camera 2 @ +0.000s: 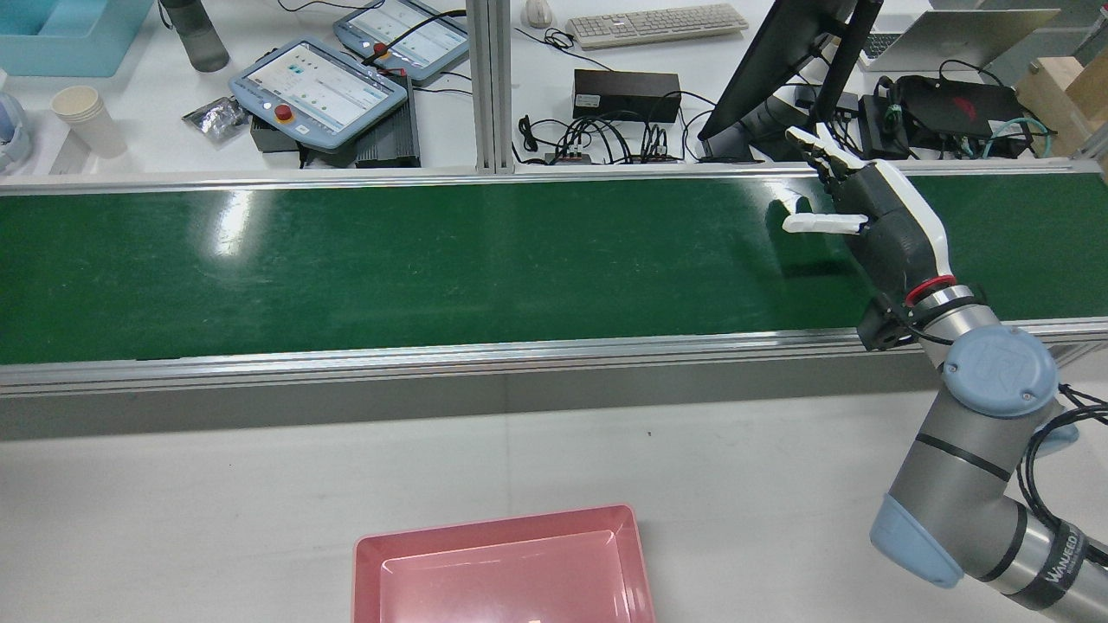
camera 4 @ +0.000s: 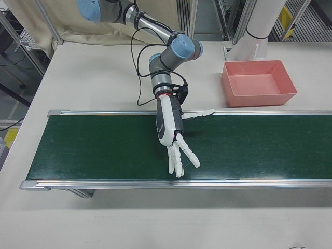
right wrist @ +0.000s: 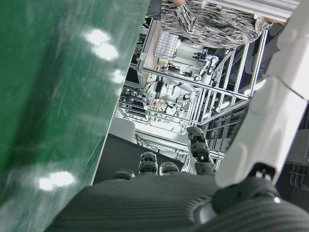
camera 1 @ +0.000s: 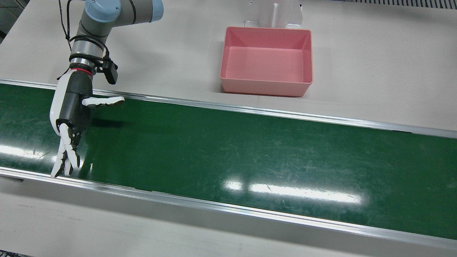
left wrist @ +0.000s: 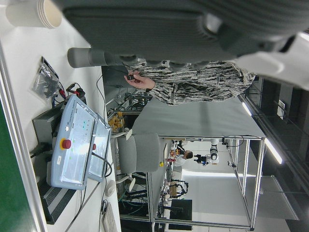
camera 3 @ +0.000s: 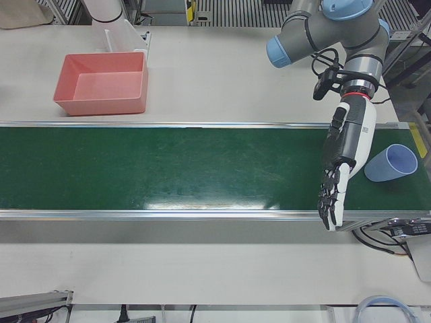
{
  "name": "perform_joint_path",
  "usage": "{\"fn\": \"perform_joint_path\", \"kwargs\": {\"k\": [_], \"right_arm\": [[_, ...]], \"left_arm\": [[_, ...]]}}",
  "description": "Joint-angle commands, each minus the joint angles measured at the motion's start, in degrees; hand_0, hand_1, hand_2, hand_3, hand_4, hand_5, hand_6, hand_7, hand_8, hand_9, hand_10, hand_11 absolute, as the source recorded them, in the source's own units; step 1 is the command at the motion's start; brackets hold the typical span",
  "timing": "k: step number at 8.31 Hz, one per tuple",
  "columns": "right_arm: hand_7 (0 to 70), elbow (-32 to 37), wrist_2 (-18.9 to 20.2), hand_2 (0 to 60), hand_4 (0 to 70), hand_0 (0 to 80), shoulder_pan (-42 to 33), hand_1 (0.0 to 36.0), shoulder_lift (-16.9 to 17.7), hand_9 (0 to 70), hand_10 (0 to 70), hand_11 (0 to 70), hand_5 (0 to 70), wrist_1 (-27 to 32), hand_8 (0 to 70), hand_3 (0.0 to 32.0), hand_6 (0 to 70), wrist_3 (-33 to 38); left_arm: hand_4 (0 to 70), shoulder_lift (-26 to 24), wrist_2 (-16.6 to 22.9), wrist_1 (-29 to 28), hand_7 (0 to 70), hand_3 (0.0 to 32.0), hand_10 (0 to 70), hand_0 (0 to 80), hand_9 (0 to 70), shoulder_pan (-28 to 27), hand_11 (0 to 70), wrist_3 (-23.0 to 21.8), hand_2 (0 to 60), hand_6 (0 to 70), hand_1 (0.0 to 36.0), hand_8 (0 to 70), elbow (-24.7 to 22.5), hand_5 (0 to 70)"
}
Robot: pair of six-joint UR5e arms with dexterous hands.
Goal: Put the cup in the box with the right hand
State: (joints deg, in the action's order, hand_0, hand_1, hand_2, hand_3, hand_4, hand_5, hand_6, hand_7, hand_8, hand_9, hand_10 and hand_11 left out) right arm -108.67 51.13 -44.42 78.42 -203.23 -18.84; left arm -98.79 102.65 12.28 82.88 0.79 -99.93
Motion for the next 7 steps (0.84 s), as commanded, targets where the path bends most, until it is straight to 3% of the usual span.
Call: {"fn": "perform_joint_path", "kwargs": {"k": [1,3,7], "right_arm": [[0.9,0.3,-0.15,0.0,0.0,47.8,-0.4,14.3,0.16,8.6,0.0,0.0,5.4,3.36,5.8,0.0,2.5,0.21],[0.0,0.56,-0.24,0.0,0.0,46.5,-0.49,12.4,0.94,8.7,0.0,0.5,4.9,5.99,5.8,0.0,2.3,0.12],[1.7,2.41,0.02,0.0,0.0,47.5,-0.31,14.2,1.12,8.7,0.0,0.0,5.4,6.0,6.1,0.0,2.6,-0.05]], "left_arm": [[0.0,-0.09,0.0,-0.06,0.0,0.0,0.0,0.0,0.0,0.0,0.0,0.0,0.0,0.0,0.0,0.0,0.0,0.0],[0.0,0.0,0.0,-0.06,0.0,0.0,0.0,0.0,0.0,0.0,0.0,0.0,0.0,0.0,0.0,0.0,0.0,0.0],[0.0,-0.09,0.0,-0.06,0.0,0.0,0.0,0.0,0.0,0.0,0.0,0.0,0.0,0.0,0.0,0.0,0.09,0.0]]}}
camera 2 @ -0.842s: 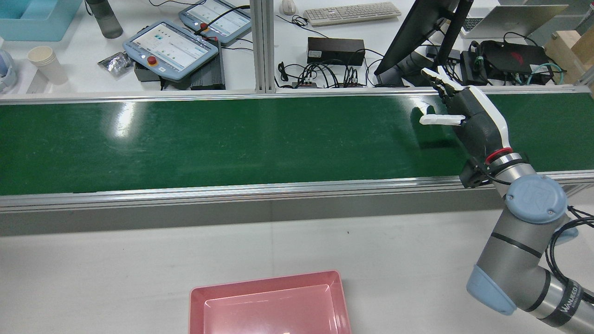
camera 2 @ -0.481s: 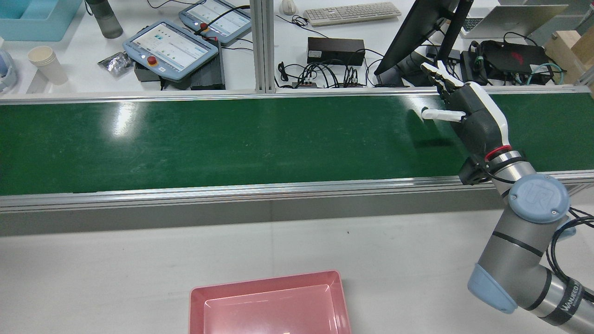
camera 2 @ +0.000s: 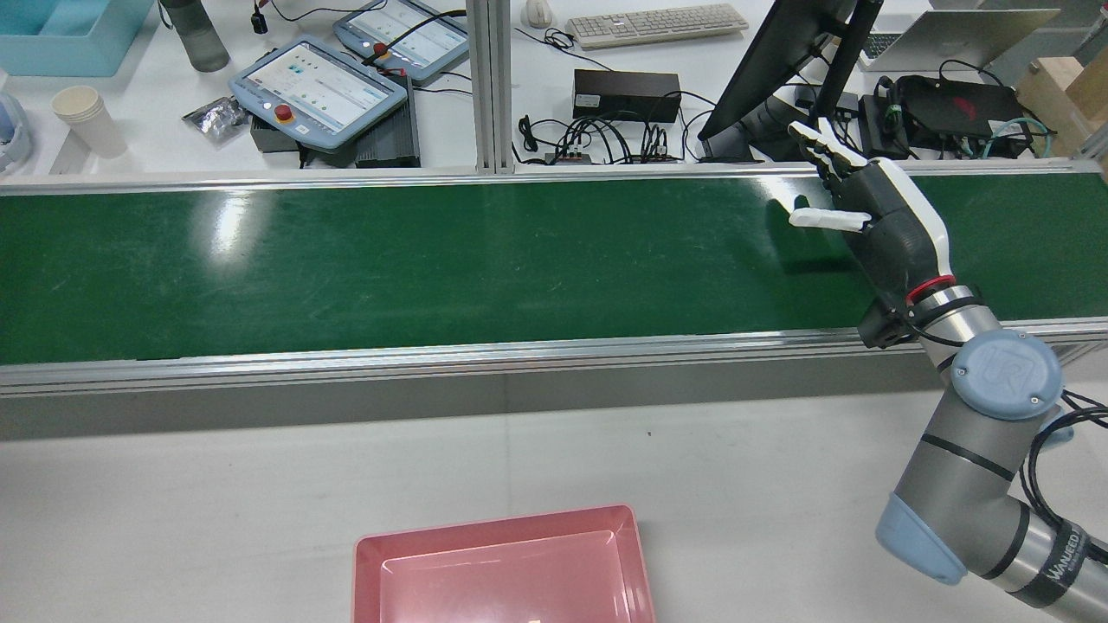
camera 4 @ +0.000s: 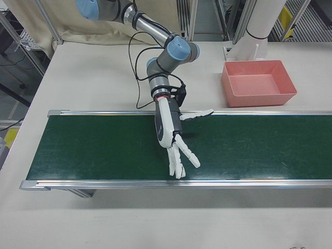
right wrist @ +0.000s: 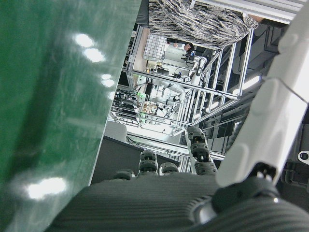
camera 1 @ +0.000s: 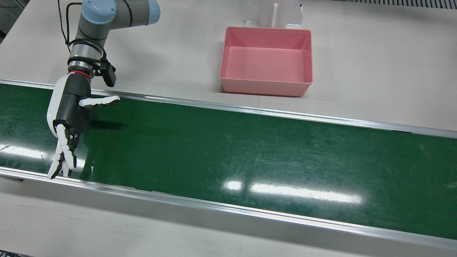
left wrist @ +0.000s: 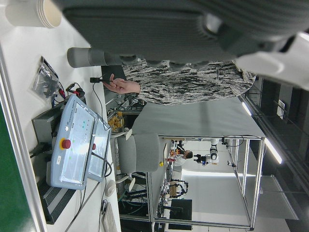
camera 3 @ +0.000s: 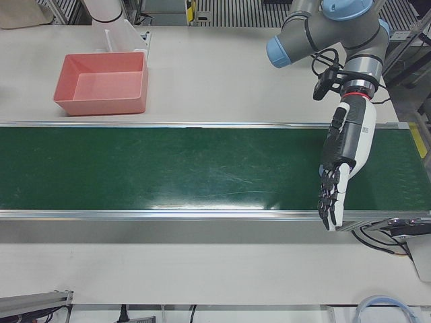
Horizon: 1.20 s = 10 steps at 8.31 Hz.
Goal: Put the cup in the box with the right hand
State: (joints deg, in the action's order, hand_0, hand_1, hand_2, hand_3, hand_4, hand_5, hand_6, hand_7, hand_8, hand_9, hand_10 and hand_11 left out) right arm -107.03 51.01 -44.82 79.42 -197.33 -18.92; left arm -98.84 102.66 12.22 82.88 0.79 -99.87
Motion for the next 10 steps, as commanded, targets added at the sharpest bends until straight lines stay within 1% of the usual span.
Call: {"fn": "perform_joint_path", "kwargs": {"k": [1,2,3,4,6,10], "right_arm": [[0.4,0.77,0.23,2.4,0.0,48.4,-0.18,16.4,0.21,8.5,0.0,0.0,5.9,0.02,5.9,0.0,2.5,-0.06],[0.0,0.77,0.23,7.6,0.0,50.4,-0.18,20.4,0.21,8.6,0.0,0.5,6.9,0.02,6.0,0.0,2.7,-0.15],[0.0,0.69,0.23,7.6,0.0,50.9,-0.44,21.0,0.29,8.7,0.0,0.5,7.0,0.02,6.0,0.0,2.6,-0.06],[0.2,0.69,0.32,5.6,0.0,51.6,-0.88,21.0,0.3,8.7,0.0,0.4,7.1,0.02,6.0,0.0,2.6,0.03],[0.9,0.69,0.32,3.7,0.0,50.8,-0.88,19.8,0.38,8.9,0.0,0.1,6.9,0.02,6.2,0.0,2.6,-0.32],[1.5,0.51,0.32,2.8,0.0,50.8,-0.44,19.4,0.12,8.9,0.0,0.0,6.7,0.02,6.2,0.0,2.7,-0.41]], "left_arm": [[0.0,-0.04,0.0,0.0,0.0,0.0,0.0,0.0,0.0,0.0,0.0,0.0,0.0,0.0,0.0,0.0,0.03,0.0],[0.0,-0.04,0.0,0.0,0.0,0.0,0.0,0.0,0.0,0.0,0.0,0.0,0.0,0.0,0.0,0.0,-0.06,0.0],[0.0,-0.04,0.0,0.09,0.0,0.0,0.0,0.0,0.0,0.0,0.0,0.0,0.0,0.0,0.0,0.0,0.03,0.0],[0.0,-0.04,0.0,0.0,0.0,0.0,0.0,0.0,0.0,0.0,0.0,0.0,0.0,0.0,0.0,0.0,-0.06,0.0],[0.0,-0.04,0.0,0.09,0.0,0.0,0.0,0.0,0.0,0.0,0.0,0.0,0.0,0.0,0.0,0.0,-0.06,0.0],[0.0,-0.04,0.0,0.0,0.0,0.0,0.0,0.0,0.0,0.0,0.0,0.0,0.0,0.0,0.0,0.0,0.03,0.0]]}}
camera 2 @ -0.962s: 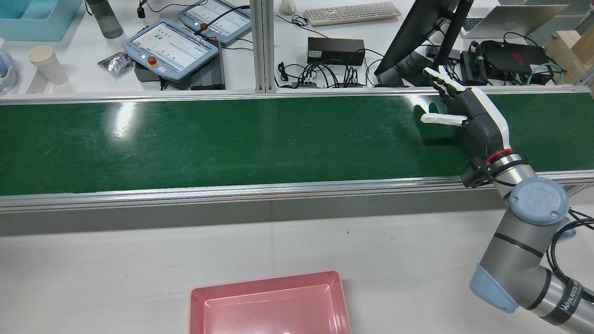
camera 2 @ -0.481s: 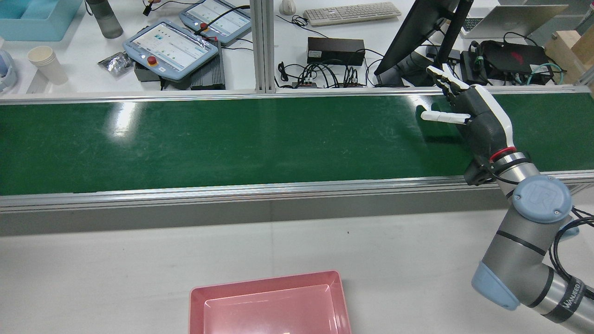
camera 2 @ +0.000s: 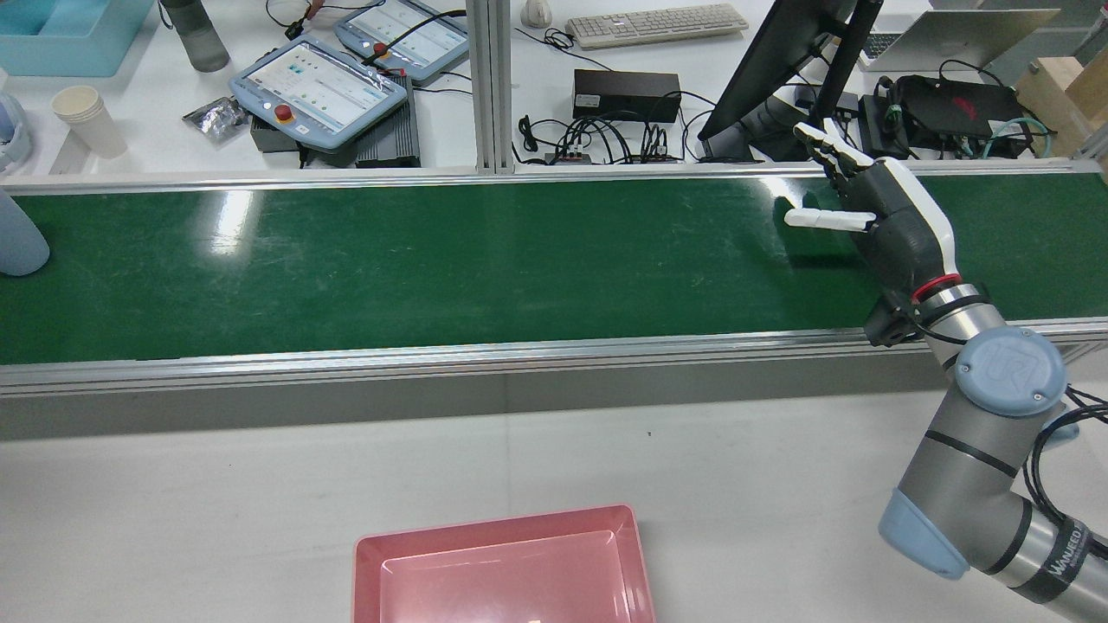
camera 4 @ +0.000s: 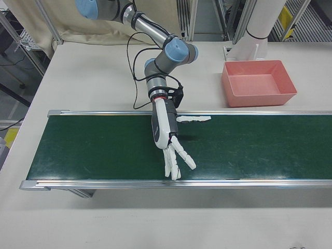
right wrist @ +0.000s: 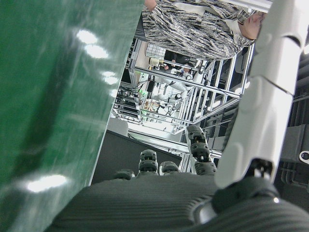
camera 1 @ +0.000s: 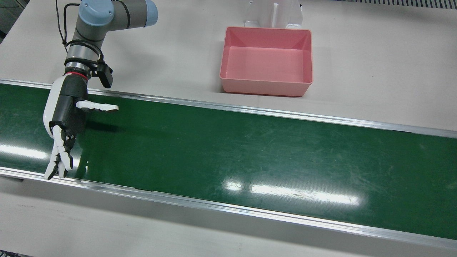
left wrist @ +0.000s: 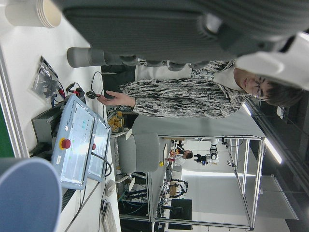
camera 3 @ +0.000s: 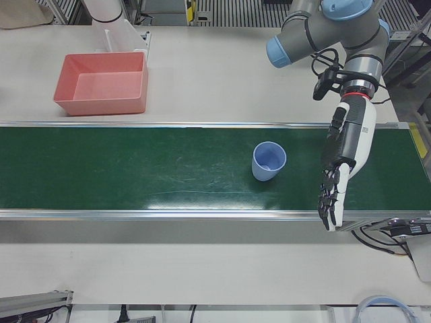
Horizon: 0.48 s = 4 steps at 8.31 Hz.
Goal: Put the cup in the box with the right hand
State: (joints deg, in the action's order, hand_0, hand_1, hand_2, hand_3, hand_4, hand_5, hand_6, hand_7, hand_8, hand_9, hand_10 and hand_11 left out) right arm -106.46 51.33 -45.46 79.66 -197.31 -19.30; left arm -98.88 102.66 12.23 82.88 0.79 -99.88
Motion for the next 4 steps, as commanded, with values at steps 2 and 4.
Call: {"fn": "perform_joint_path", "kwargs": {"k": [2,4], "right_arm": [[1.9,-0.15,0.0,2.3,0.0,50.8,0.81,19.4,-0.03,9.1,0.0,0.0,6.7,0.0,6.3,0.0,2.7,-0.03],[2.2,-0.33,0.0,2.3,0.0,50.7,0.81,19.3,-0.03,9.2,0.0,0.0,6.7,0.0,6.4,0.0,2.7,0.05]], "left_arm": [[0.0,0.0,0.0,-0.01,0.0,0.0,0.0,0.0,0.0,0.0,0.0,0.0,0.0,0.0,0.0,0.0,0.04,0.0],[0.0,0.0,0.0,0.08,0.0,0.0,0.0,0.0,0.0,0.0,0.0,0.0,0.0,0.0,0.0,0.0,0.04,0.0]]}}
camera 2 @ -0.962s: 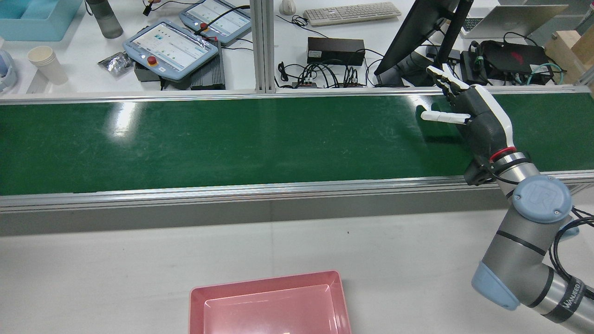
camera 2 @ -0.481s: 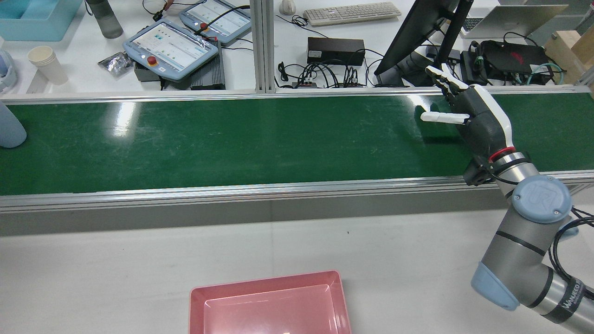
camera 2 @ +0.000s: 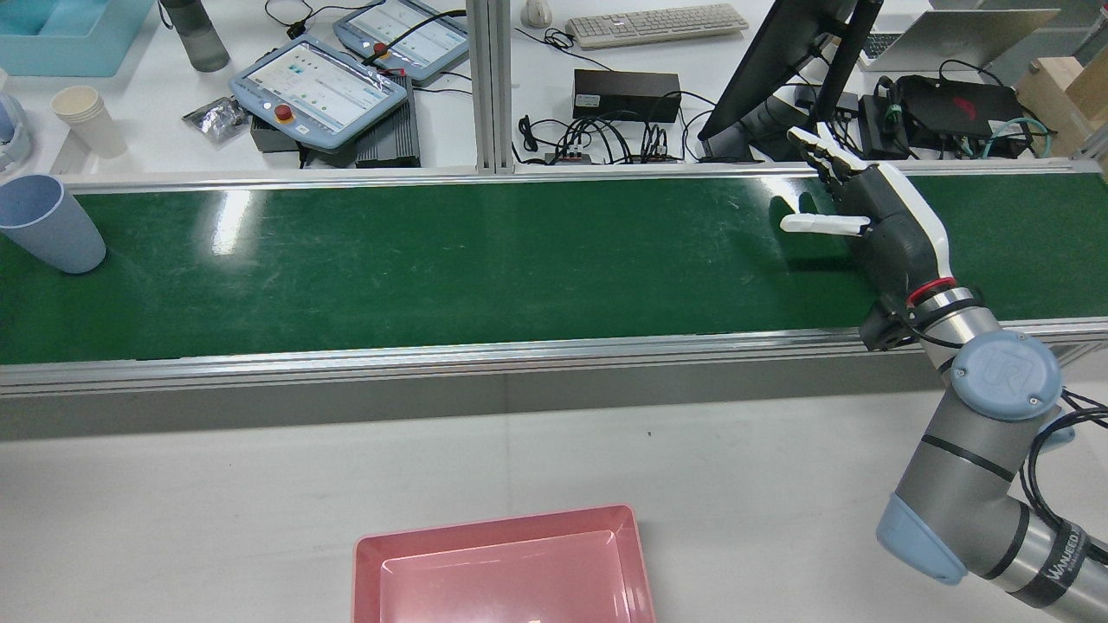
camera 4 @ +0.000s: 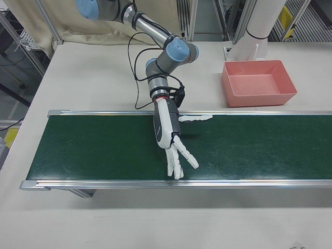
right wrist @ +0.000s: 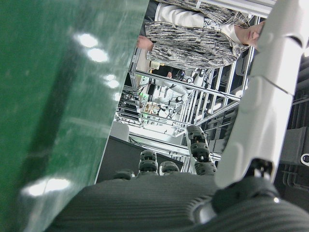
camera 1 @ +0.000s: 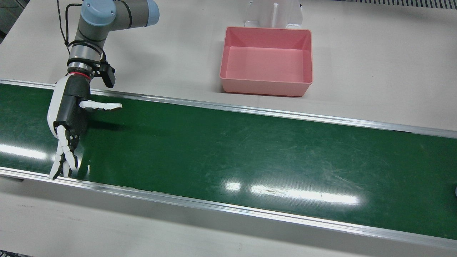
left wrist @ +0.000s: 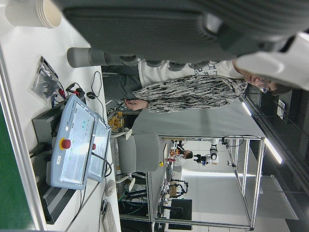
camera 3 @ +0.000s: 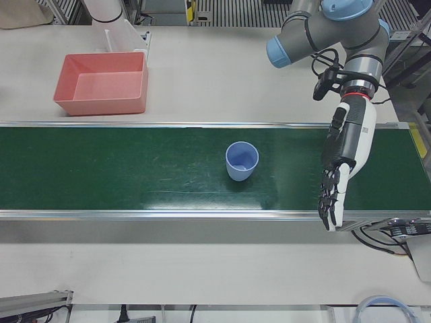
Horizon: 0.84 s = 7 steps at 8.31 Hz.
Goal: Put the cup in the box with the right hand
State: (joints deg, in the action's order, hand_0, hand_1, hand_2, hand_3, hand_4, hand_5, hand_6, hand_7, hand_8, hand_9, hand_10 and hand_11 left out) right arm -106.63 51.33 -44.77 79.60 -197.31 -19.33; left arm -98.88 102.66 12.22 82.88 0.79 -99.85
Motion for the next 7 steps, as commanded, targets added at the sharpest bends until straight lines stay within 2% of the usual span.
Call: {"fn": "perform_joint_path", "kwargs": {"k": [1,7], "right_arm": [[2.1,-0.07,0.0,2.3,0.0,50.7,0.21,19.3,0.03,9.1,0.0,0.0,6.7,0.0,6.3,0.0,2.6,0.09],[4.3,-0.68,0.0,3.0,0.0,50.7,0.21,19.4,-0.58,9.3,0.0,0.0,6.7,0.0,6.3,0.0,3.2,0.0]], "left_arm": [[0.0,0.0,0.0,0.0,0.0,0.0,0.0,0.0,0.0,0.0,0.0,0.0,0.0,0.0,0.0,0.0,-0.09,0.0],[0.0,0.0,0.0,0.09,0.0,0.0,0.0,0.0,0.0,0.0,0.0,0.0,0.0,0.0,0.0,0.0,-0.09,0.0]]}}
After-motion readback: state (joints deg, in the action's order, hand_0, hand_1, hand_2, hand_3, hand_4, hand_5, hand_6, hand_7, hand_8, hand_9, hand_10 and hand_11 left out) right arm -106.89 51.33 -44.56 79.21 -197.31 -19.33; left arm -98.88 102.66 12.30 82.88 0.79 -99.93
